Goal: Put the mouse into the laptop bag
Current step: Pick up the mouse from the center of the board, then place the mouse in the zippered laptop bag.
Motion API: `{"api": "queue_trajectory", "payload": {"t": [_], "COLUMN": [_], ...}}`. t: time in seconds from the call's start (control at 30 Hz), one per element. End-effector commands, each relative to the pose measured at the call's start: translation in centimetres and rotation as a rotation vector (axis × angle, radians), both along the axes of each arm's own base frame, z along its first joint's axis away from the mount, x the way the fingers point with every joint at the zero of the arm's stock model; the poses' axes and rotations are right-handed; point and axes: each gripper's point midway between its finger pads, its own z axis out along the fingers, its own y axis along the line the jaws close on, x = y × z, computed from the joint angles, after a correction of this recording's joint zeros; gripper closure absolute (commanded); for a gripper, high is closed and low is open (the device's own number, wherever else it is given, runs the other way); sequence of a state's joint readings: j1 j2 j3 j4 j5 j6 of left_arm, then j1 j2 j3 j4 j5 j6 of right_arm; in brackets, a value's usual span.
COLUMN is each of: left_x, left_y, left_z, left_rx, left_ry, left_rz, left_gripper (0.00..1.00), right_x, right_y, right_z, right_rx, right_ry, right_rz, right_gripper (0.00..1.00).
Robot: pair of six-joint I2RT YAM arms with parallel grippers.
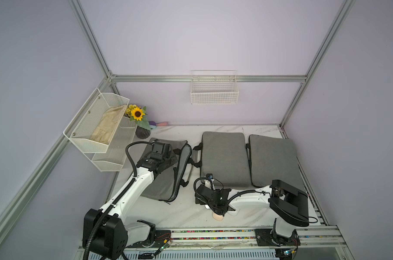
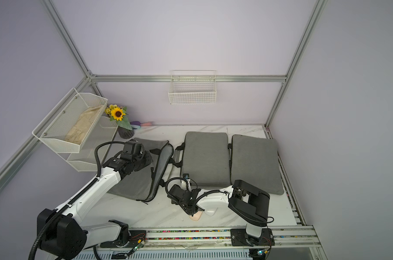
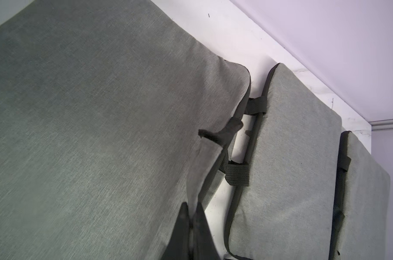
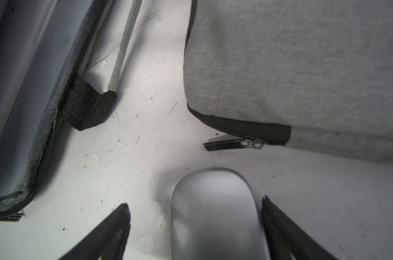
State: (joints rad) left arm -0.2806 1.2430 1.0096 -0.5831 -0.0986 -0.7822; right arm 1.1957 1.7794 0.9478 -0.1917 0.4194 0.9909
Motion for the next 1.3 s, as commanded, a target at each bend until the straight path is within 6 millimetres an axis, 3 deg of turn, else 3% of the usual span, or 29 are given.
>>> {"api": "queue_trajectory", "payload": {"t": [0.0,0.2,0.37,0.57,0.67,0.77,0.9,1.1,1.27], "left_x": [0.1,-0.1,-0.1,-0.2,-0.2,-0.1,-0.2,-0.4,-0.4], "left_y": [1.2,1.4,1.3,1.2,0.7,0.3,0.2,-0.1,-0.4], "left_z": [0.7,0.6,0.7,0.9,1.1,1.4,1.7,2.2,2.5], "left_rx": [0.026,0.021,0.017,0.012,-0.009,-0.027,-0.038,-0.056,-0.069], "left_ry": [-0.063,-0.071,-0.068,-0.079,-0.084,-0.097,-0.118,-0.133,-0.148], "left_rz": [0.034,0.05,0.046,0.043,0.023,0.007,-0.004,-0.017,-0.031], "left_gripper": [1.0,1.0,1.0,1.0,1.0,1.0,1.0,1.0,1.0], "right_x": [-2.2,-3.6,-4.1,-4.0,-2.8,-1.1,3.2,10.8,16.7], "right_y": [-2.0,-4.2,-4.3,-2.5,-0.5,2.4,5.3,6.5,7.2], "right_z": [-3.1,-4.1,-5.2,-5.0,-3.6,-0.7,3.2,6.3,6.9], "right_rx": [-0.143,-0.255,-0.276,-0.235,-0.208,-0.149,-0.074,0.075,0.155], "right_ry": [0.072,0.071,0.091,0.091,0.043,-0.013,-0.08,-0.142,-0.148], "right_rz": [-0.017,-0.021,-0.006,0.02,0.031,0.054,0.057,0.007,-0.035], "right_gripper": [0.13,0.19,0.33,0.49,0.49,0.49,0.5,0.52,0.53]}}
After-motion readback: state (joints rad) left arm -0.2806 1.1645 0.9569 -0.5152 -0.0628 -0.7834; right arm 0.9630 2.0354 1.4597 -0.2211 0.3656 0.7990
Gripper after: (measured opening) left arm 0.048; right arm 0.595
